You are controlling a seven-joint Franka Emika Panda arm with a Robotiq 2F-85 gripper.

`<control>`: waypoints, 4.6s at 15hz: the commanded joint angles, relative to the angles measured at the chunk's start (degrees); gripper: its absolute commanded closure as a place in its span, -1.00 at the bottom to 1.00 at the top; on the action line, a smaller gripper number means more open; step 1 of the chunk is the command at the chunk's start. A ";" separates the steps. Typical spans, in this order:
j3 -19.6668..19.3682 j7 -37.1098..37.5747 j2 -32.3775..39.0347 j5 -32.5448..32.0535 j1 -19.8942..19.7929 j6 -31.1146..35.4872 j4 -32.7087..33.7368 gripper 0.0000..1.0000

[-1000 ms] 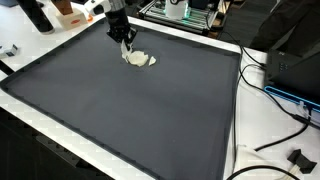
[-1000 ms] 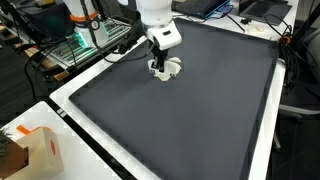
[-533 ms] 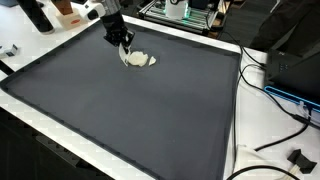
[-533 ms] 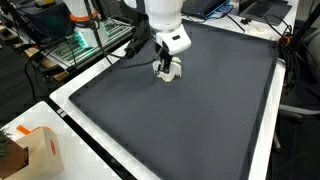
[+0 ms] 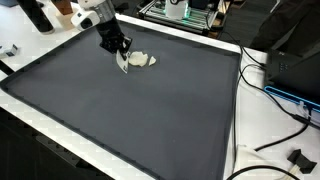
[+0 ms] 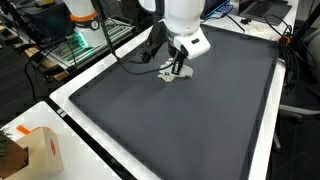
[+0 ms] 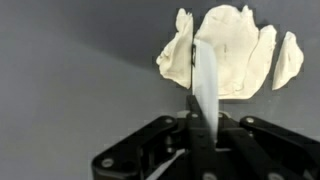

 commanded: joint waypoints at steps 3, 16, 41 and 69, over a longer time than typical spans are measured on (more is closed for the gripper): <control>0.22 0.53 7.63 -1.11 0.52 -0.41 3.83 0.98; -1.76 1.46 1.49 -2.69 -0.09 -2.13 -5.78 0.98; -5.80 16.65 -9.26 -12.15 3.97 14.74 -19.43 0.98; -2.78 21.69 -27.31 -12.09 9.24 8.45 -23.57 0.98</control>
